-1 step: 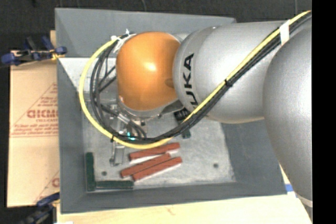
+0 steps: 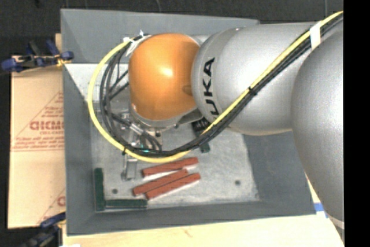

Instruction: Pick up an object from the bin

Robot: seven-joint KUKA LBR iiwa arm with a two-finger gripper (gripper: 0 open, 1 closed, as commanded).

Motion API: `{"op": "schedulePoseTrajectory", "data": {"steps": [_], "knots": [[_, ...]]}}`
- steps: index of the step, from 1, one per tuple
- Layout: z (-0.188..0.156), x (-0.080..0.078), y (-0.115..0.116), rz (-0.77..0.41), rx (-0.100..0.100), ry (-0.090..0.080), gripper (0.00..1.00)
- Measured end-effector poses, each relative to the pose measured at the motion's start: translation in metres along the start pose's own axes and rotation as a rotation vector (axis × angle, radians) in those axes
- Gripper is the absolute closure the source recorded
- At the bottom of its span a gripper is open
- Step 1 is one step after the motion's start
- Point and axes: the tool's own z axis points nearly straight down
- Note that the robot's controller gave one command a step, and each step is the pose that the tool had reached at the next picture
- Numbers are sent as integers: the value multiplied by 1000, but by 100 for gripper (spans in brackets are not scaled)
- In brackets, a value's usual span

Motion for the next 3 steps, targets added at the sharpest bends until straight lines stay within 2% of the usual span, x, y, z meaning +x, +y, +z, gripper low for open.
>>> {"op": "schedulePoseTrajectory", "data": {"steps": [1, 2, 3], "knots": [[39, -55, -30, -27, -1, -9, 0], [59, -50, -56, -56, 4, -4, 0], [74, -11, -66, 34, 1, 0, 0]]}}
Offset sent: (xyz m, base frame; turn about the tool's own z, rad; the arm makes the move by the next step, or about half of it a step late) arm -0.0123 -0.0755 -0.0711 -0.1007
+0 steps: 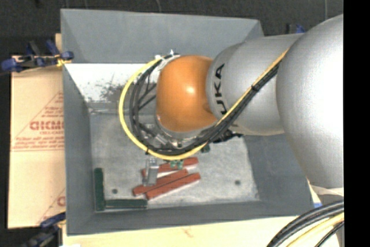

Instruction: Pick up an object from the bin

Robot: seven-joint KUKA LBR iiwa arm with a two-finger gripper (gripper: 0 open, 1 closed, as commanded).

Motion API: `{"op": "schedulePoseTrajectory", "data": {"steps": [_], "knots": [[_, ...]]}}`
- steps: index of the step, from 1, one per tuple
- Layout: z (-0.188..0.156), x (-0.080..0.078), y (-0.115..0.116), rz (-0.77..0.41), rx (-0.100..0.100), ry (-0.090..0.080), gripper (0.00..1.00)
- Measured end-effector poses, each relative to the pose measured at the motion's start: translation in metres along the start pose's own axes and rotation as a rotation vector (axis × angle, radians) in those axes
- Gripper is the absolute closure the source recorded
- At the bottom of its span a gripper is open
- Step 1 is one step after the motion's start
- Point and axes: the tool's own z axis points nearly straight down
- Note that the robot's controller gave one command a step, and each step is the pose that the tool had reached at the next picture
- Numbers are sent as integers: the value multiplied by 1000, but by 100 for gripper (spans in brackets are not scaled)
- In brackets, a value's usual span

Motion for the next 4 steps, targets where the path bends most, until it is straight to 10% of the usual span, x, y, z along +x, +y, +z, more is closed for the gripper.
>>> {"op": "schedulePoseTrajectory", "data": {"steps": [1, 2, 3, 4], "knots": [[28, -10, -21, 18, 1, 1, 0], [61, 17, -65, -373, 0, -2, 100], [61, 17, -65, -373, 0, -2, 100], [-114, 18, -70, -356, 1, -6, 100]]}}
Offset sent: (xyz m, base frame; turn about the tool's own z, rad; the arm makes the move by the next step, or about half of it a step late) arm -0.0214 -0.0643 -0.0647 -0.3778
